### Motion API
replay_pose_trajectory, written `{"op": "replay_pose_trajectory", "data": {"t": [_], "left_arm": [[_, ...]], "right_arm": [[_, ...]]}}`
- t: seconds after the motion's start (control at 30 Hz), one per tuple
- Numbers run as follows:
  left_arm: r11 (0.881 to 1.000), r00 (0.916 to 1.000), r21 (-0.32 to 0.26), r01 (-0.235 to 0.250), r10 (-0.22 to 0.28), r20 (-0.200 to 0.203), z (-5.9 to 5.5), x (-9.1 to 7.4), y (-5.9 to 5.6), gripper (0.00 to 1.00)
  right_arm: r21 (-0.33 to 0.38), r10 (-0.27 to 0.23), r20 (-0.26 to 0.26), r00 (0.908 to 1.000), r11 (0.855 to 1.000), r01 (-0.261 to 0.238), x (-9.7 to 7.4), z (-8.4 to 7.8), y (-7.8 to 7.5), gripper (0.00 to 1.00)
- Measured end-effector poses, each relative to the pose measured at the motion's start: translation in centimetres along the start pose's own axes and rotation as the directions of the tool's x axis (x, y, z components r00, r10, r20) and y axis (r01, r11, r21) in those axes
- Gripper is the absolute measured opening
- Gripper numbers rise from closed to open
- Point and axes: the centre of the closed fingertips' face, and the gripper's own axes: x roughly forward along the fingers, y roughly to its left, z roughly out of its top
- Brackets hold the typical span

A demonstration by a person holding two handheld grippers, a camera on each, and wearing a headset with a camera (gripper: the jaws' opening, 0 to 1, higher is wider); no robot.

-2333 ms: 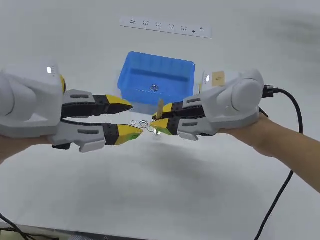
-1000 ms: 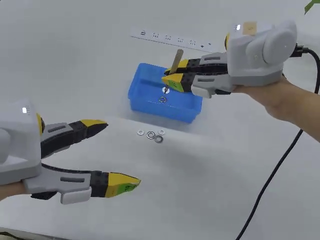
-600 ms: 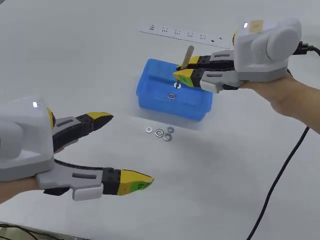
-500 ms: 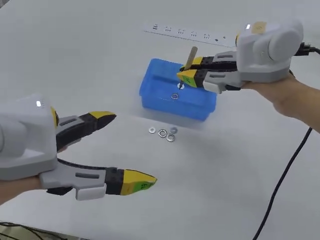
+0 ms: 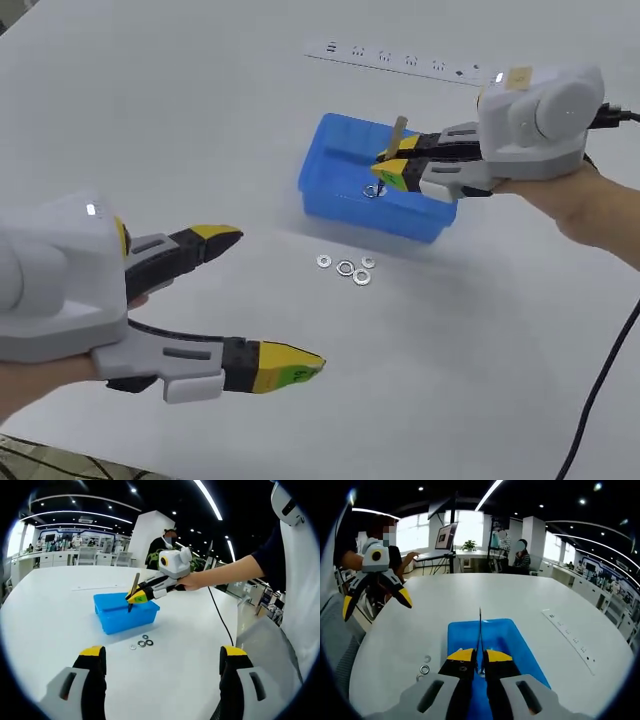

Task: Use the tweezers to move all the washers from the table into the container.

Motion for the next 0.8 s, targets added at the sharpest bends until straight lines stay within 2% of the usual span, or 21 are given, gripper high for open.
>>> {"op": "replay_pose_trajectory", "data": {"t": [0.33, 0.57, 0.7, 0.8], "left_arm": [[1.0, 1.0, 0.012, 0.007, -0.007, -0.003, 0.2, 0.3, -0.3, 0.99], [1.0, 1.0, 0.019, 0.005, -0.005, 0.001, 0.6, 0.4, 0.0, 0.99], [0.999, 0.9998, 0.034, -0.004, 0.003, 0.019, 1.8, 0.9, 0.6, 0.98], [0.999, 0.9989, 0.05, -0.003, 0.001, 0.047, 3.3, 1.8, 1.1, 0.98]], "right_arm": [[0.011, -0.021, 0.006, 0.9998, 1.0, 0.021, -0.5, 0.2, -0.4, 0.09], [-0.003, -0.019, 0.003, 0.9998, 1.0, 0.019, -0.6, 0.5, -0.2, 0.08], [-0.021, -0.014, 0.0, 0.9999, 1.0, 0.014, -0.7, 0.9, 0.2, 0.07], [-0.033, -0.012, -0.003, 0.9999, 0.999, 0.012, -0.8, 1.1, 0.5, 0.07]]}}
